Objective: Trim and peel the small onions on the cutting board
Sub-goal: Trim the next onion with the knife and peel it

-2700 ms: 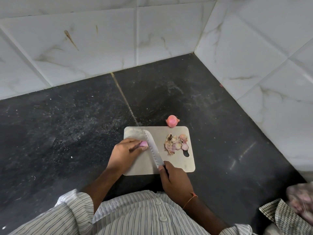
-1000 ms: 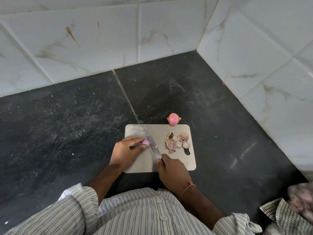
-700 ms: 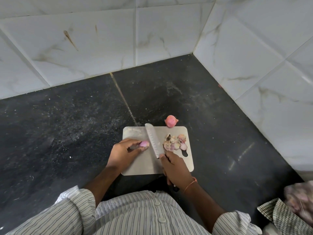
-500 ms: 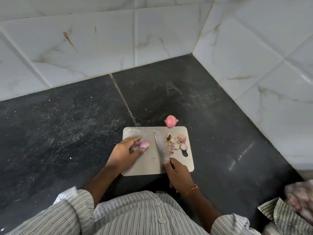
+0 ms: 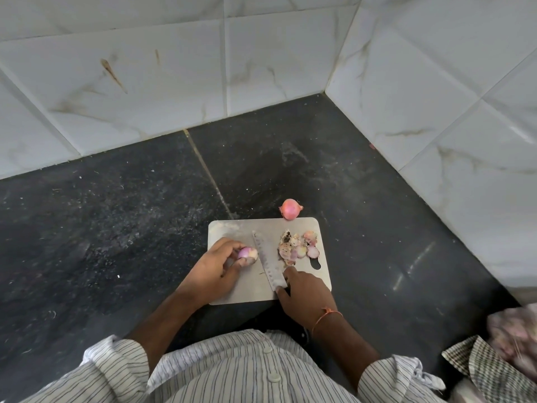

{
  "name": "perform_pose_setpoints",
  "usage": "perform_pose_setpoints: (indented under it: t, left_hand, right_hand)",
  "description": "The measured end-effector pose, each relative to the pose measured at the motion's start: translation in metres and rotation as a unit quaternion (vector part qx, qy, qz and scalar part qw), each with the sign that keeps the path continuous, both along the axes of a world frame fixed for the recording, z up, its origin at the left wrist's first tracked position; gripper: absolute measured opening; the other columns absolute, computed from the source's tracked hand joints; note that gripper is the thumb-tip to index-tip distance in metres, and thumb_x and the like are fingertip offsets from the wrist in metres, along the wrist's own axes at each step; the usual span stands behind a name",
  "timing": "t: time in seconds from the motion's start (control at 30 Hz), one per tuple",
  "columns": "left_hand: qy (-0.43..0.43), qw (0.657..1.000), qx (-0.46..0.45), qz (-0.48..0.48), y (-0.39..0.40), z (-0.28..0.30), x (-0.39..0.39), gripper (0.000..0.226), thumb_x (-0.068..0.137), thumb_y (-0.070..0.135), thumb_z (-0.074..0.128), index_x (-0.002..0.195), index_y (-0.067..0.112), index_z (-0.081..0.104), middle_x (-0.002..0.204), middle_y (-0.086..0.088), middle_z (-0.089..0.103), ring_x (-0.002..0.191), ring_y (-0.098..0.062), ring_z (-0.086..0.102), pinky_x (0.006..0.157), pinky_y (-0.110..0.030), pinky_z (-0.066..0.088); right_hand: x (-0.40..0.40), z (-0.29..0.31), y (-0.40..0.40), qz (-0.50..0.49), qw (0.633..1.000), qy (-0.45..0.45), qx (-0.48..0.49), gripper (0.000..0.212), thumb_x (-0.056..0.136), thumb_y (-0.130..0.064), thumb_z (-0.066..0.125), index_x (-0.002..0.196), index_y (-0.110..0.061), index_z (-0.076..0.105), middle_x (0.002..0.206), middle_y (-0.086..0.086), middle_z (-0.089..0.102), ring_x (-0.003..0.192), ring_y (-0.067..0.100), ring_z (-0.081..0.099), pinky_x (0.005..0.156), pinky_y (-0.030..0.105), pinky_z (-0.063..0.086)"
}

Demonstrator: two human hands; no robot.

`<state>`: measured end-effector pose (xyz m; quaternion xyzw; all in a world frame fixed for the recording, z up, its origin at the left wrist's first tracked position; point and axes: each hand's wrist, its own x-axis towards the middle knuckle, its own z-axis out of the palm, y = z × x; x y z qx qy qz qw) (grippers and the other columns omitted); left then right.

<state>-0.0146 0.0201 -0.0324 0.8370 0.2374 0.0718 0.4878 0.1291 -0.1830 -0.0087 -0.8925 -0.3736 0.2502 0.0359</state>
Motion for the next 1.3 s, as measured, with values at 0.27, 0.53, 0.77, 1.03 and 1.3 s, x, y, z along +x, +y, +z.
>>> perform_pose_setpoints:
  t: [0.27, 0.53, 0.77, 1.03, 1.3]
  left_hand:
    - [-0.024, 0.993, 0.035, -0.106, 0.001, 0.003, 0.001, 0.030, 0.105, 0.030, 0.065, 0.134, 0.032, 0.061, 0.129, 0.025, 0.057, 0.114, -0.005, 0.063, 0.091, -0.027, 0.056]
    - [-0.026, 0.989, 0.043, -0.140, -0.005, 0.005, 0.002, 0.030, 0.105, 0.029, 0.067, 0.134, 0.035, 0.061, 0.128, 0.029, 0.055, 0.118, -0.008, 0.061, 0.098, -0.028, 0.054]
    - [-0.030, 0.991, 0.026, -0.130, -0.010, 0.005, 0.005, 0.029, 0.105, 0.027, 0.066, 0.132, 0.032, 0.061, 0.127, 0.024, 0.057, 0.118, -0.007, 0.060, 0.100, -0.029, 0.054]
    - [-0.032, 0.994, -0.004, -0.107, -0.016, 0.006, 0.005, 0.029, 0.106, 0.027, 0.065, 0.129, 0.041, 0.057, 0.125, 0.018, 0.060, 0.115, -0.006, 0.062, 0.097, -0.026, 0.055]
    - [-0.040, 0.995, -0.004, -0.091, -0.019, 0.009, 0.008, 0.023, 0.107, 0.034, 0.064, 0.129, 0.028, 0.064, 0.121, 0.016, 0.063, 0.113, -0.007, 0.063, 0.096, -0.025, 0.054]
  right_hand:
    - [0.010, 0.036, 0.022, 0.055, 0.970, 0.034, 0.235, 0.050, 0.092, -0.058, 0.066, 0.135, -0.034, 0.067, 0.121, -0.014, 0.071, 0.087, 0.007, 0.070, 0.086, 0.031, 0.057]
    - [0.015, 0.038, 0.032, 0.150, 0.952, -0.061, 0.258, 0.026, 0.093, -0.044, 0.060, 0.092, -0.024, 0.076, 0.084, -0.003, 0.073, 0.079, 0.017, 0.068, 0.071, 0.041, 0.055]
    - [0.012, 0.029, 0.031, 0.151, 0.957, -0.081, 0.235, 0.025, 0.087, -0.047, 0.061, 0.093, -0.026, 0.074, 0.082, -0.005, 0.071, 0.073, 0.018, 0.066, 0.063, 0.035, 0.053]
    - [0.011, 0.024, 0.029, 0.154, 0.952, -0.074, 0.255, 0.027, 0.089, -0.042, 0.062, 0.104, -0.025, 0.077, 0.091, -0.007, 0.074, 0.079, 0.017, 0.068, 0.064, 0.036, 0.056]
    - [0.010, 0.021, 0.026, 0.115, 0.946, -0.050, 0.300, 0.020, 0.093, -0.031, 0.065, 0.107, -0.026, 0.078, 0.097, -0.010, 0.076, 0.085, 0.011, 0.069, 0.073, 0.030, 0.057]
